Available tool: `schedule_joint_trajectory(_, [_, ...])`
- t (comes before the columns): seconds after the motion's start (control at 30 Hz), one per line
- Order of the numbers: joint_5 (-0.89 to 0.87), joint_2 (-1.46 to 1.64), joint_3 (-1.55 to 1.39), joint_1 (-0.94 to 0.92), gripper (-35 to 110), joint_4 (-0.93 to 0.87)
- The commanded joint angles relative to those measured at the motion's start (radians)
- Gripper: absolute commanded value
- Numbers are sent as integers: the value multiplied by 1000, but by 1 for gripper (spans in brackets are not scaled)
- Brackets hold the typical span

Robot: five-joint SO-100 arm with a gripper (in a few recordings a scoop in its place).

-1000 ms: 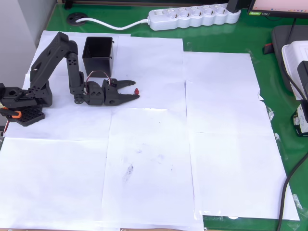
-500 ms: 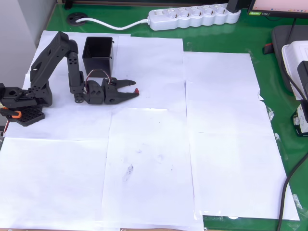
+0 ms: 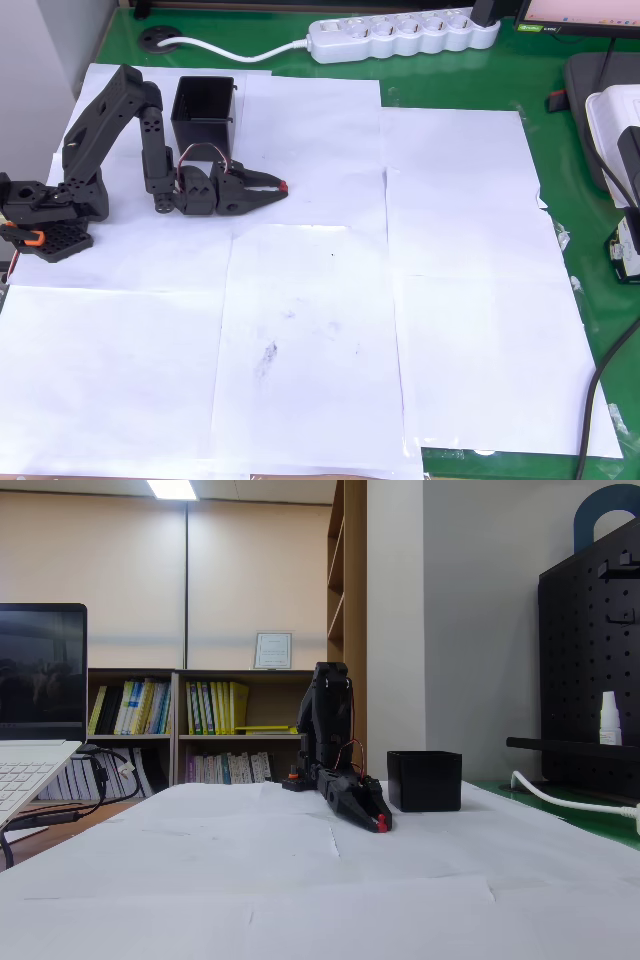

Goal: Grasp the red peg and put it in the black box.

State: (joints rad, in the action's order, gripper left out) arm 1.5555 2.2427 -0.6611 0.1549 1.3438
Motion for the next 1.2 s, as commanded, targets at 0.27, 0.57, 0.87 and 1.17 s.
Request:
schedule_joint_trajectory(0.27, [-8,-224,-161,9,0,-233])
schedule_joint_trajectory(0.57, [-89,-643,-383,78,0,-727])
schedule_joint_trajectory(0.87, [-153,-979,-709,141,0,-1424])
schedule_joint_trajectory(1.17, [-281,-1146,-1103,298,0,-2120])
